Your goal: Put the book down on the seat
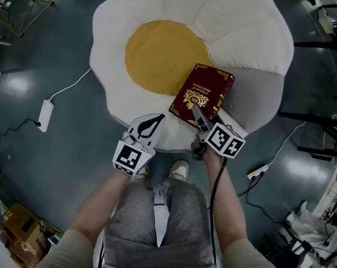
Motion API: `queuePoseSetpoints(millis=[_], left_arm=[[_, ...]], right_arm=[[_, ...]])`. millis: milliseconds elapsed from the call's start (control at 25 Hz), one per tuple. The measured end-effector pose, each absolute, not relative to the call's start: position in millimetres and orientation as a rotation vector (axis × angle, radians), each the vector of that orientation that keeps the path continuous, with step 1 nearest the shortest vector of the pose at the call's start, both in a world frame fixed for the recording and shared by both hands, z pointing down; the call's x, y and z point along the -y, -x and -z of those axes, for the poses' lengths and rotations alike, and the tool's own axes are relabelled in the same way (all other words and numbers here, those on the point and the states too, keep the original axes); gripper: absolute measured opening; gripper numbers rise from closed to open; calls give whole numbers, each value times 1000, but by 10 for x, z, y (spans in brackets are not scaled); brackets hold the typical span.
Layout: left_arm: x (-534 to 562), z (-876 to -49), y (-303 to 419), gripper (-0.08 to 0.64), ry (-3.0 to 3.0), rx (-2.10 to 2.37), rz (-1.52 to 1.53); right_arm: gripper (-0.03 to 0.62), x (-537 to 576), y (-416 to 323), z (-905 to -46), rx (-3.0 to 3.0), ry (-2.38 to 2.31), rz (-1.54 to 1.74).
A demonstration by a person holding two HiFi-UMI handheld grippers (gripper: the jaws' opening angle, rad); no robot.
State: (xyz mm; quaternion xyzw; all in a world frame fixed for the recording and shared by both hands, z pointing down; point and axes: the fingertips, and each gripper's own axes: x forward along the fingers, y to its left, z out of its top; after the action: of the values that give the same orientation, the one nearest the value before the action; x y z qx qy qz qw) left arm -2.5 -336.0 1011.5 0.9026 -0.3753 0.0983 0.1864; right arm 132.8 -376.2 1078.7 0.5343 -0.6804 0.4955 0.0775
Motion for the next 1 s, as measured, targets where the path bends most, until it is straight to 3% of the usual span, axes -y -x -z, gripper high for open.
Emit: queuePoseSetpoints(millis=[320, 680, 760, 880, 1000], left_arm=[[3281, -9834, 24, 5, -2512, 1057, -264], [3267, -8898, 10, 5, -2515, 1099, -246], [3268, -8606, 31, 5, -2524, 1109, -233], [3281, -8131, 106, 5, -2539, 1166, -217], [3297, -7636, 173, 5, -2537, 1219, -184]], right_arm=[[367, 3345, -1706, -10682, 1822, -1648, -1396], [364, 3238, -1788, -9559, 1920, -1664, -1247], [345, 3241, -1790, -9229, 1944, -1679, -1192], [249, 3248, -1824, -8714, 1967, -1702, -1073], [203, 3246, -1870, -8174, 1996, -1701, -928]])
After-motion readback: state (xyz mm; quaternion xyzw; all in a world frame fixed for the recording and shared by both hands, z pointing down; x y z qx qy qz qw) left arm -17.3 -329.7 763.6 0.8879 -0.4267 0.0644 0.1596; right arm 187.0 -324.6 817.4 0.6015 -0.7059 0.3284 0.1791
